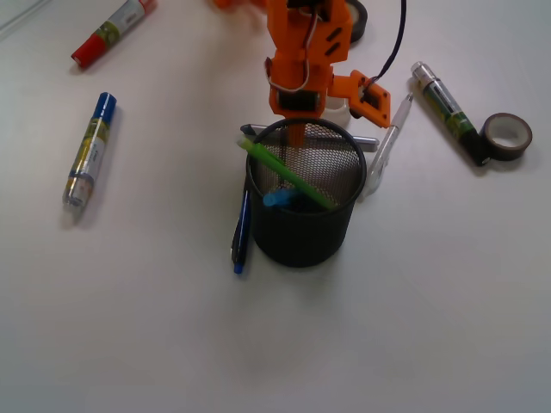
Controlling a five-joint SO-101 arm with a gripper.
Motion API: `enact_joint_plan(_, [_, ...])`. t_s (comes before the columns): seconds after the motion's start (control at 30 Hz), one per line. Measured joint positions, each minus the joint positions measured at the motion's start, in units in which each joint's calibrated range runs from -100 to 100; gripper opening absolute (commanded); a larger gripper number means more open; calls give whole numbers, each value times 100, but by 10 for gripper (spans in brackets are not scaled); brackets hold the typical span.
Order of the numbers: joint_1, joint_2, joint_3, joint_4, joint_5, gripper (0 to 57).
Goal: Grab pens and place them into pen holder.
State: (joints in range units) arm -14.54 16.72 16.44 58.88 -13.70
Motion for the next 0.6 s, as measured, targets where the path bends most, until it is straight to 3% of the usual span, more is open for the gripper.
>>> enact_joint_plan(0.37, [570,-3476,9,1555,-1245,3])
enact_joint_plan(0.6, [607,-4834,162,-251,-2032,3])
